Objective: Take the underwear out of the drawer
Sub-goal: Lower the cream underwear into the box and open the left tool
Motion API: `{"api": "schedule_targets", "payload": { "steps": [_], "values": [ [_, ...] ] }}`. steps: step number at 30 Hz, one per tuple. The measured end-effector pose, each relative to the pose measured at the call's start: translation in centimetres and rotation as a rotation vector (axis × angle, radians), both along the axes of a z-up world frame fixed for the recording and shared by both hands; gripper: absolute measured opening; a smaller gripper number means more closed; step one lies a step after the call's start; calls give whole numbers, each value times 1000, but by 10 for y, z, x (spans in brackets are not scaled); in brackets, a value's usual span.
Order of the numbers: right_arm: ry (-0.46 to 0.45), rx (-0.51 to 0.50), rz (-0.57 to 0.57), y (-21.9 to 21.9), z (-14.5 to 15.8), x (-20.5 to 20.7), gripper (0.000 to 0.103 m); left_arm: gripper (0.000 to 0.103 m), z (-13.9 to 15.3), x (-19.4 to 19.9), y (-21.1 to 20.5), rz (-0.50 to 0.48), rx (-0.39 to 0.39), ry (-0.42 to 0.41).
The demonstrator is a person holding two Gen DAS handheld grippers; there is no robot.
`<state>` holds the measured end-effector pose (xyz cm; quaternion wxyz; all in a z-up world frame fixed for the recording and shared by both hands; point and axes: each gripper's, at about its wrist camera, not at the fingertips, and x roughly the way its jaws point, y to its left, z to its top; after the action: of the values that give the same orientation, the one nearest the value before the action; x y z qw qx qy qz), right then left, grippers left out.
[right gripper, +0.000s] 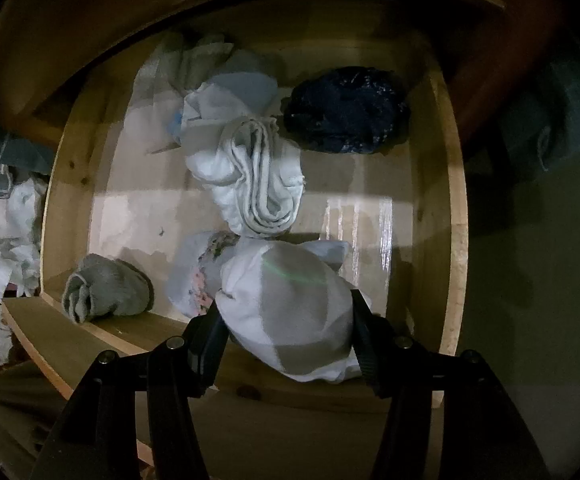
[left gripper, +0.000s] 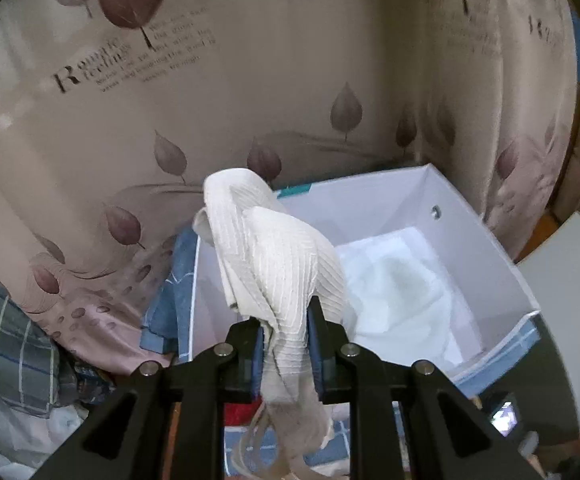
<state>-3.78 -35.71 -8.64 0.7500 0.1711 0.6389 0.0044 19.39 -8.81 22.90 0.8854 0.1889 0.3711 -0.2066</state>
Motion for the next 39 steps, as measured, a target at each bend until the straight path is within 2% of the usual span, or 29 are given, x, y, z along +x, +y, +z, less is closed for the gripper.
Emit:
{"api": "schedule_targets", "payload": {
  "steps": [3,6,9,11,17,20,22,26,30,36,39],
  "values": [
    [-8,26,-9,-3,2,0,54,19,-19,9,-6,5,36,16],
    [-20,45,-12,-7,6,-1,54,19,-32,15,-8,22,35,42],
    [-25,50,-8,-6,8,-1,54,20,-38,18,-6,37,23,55],
    [-24,51,-10,-6,9,-1,54,25,-37,19,-4,55,18,50],
    [-39,53,-23,-4,11,-1,54,34,-27,9,-2,72,11,37],
    [-64,57,-25,-5,15,0,54,35,-14,-3,3,86,-12,-19],
    [-82,55,-27,-5,19,1,54,36,-1,-14,9,86,-36,-55],
    [-117,61,-31,-6,25,1,54,48,17,-41,22,87,-69,-108],
    [-136,41,-29,-6,29,0,54,50,22,-74,38,75,-89,-115],
    [-186,18,-42,-11,44,-6,54,50,-3,-114,81,129,-139,-62],
    [-202,15,-34,-9,51,-8,54,51,-35,-131,98,166,-112,-45]
  ]
}}
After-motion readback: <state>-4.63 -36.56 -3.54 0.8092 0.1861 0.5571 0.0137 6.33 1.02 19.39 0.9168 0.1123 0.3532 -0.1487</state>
